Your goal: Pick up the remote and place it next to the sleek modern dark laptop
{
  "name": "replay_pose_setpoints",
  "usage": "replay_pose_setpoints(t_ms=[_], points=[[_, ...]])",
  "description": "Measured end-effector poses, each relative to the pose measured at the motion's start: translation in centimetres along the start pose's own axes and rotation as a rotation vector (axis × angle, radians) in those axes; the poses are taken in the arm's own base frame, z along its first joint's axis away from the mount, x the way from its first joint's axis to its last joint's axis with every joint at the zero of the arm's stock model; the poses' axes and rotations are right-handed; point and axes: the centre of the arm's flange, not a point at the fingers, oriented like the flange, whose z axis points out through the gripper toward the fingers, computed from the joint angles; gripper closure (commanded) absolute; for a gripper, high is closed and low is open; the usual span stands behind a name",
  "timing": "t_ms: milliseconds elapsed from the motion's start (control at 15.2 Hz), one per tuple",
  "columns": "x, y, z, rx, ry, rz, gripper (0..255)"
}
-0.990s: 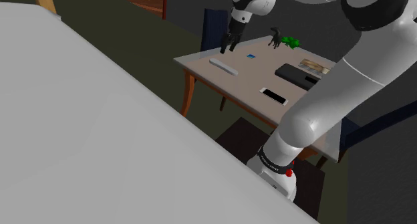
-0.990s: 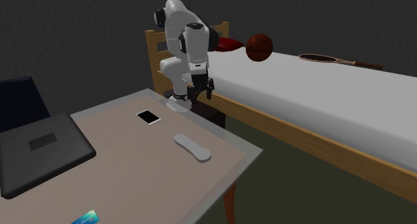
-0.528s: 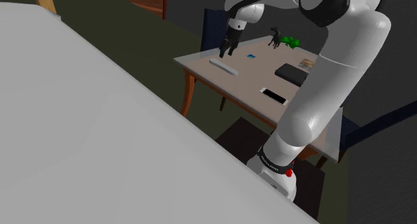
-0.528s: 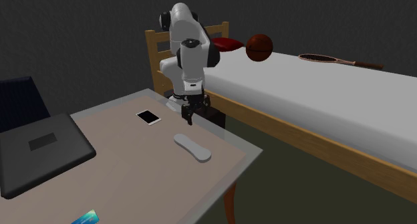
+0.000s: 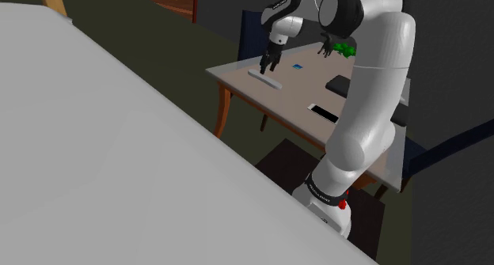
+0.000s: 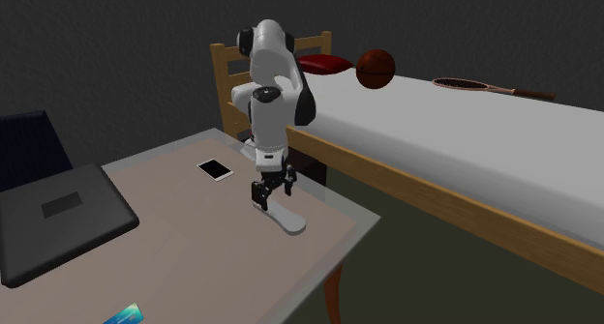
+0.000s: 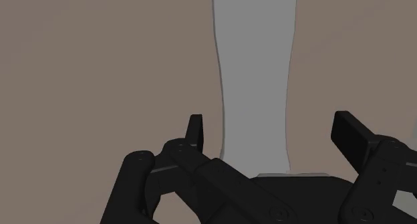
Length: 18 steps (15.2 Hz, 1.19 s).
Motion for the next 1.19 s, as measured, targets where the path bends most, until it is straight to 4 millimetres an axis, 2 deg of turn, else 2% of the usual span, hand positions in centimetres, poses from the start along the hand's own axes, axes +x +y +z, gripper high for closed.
replay_pose_setpoints(t_ms=[462,858,924,1188], points=[[0.2,0.4,3.5,0.0,-0.001,0.0,0],[0.2,0.4,3.9,0.0,-0.001,0.0,0],[0.2,0.4,3.9,0.0,-0.001,0.0,255],[0.2,0.4,3.9,0.0,-0.001,0.0,255]])
